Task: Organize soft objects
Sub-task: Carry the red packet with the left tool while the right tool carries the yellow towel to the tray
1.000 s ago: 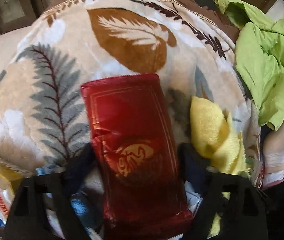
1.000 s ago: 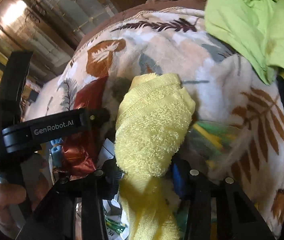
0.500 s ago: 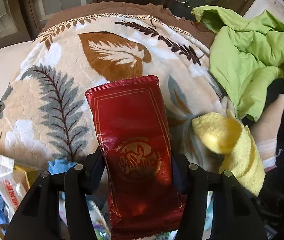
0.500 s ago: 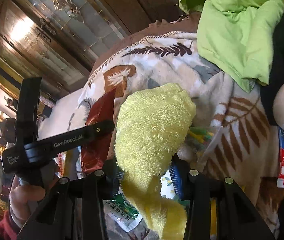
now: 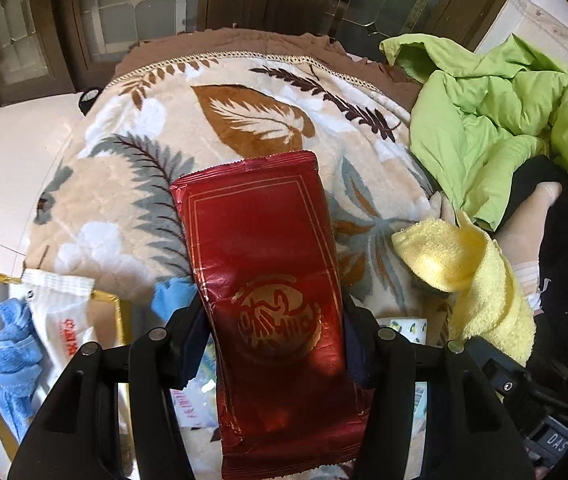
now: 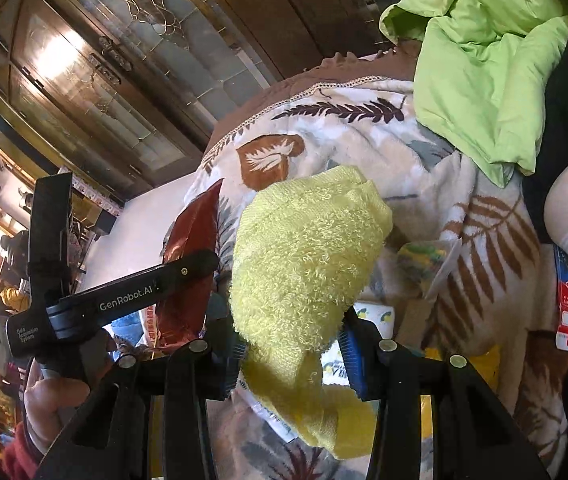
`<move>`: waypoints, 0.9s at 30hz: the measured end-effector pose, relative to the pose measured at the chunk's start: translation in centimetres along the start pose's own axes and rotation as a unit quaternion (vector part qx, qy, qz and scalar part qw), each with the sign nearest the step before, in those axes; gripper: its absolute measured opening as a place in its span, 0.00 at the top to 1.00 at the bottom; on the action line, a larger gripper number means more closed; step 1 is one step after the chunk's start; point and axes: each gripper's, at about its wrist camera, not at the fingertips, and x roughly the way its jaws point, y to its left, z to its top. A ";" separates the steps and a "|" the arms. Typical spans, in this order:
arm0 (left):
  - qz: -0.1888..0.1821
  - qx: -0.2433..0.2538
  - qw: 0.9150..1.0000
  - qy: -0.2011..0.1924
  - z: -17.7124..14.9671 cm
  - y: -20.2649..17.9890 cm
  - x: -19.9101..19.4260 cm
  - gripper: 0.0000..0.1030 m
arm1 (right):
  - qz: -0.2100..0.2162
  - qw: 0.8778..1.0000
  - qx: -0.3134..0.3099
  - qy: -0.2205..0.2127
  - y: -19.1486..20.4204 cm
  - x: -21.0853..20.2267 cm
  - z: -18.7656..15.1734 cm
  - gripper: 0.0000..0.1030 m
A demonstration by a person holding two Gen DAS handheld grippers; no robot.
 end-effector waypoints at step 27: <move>0.030 -0.028 0.998 -0.050 -6.5 12.0 -10.9 0.47 | 0.119 0.989 -0.078 0.047 17.6 1.7 -4.6 0.59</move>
